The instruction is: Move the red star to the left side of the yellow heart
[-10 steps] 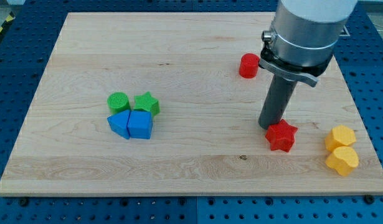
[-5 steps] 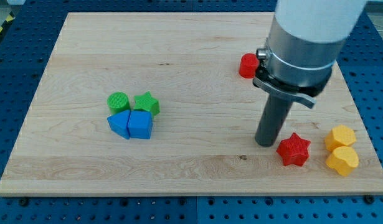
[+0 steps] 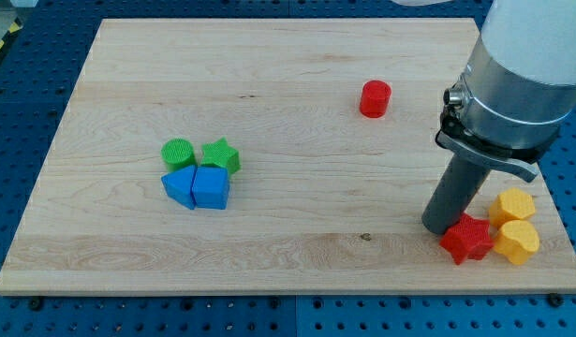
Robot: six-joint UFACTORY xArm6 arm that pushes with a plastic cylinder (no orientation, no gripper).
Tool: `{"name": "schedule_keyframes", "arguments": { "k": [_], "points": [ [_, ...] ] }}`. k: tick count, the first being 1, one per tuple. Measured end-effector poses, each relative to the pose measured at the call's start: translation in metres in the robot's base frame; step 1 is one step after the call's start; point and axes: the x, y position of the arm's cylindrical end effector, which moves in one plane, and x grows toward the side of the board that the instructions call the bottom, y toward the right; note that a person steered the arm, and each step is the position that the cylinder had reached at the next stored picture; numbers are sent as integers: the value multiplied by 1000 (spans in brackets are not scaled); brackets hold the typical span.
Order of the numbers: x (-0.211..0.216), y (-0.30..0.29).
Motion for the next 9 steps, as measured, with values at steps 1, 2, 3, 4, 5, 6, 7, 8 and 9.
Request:
{"name": "schedule_keyframes", "arguments": {
  "k": [1, 2, 3, 4, 5, 6, 7, 8, 9],
  "points": [
    [0, 0],
    [-13, 0],
    [-25, 0],
    [-25, 0],
    [-25, -17],
    [-18, -19],
    [-8, -19],
    [0, -18],
    [8, -5]
  ]
}}
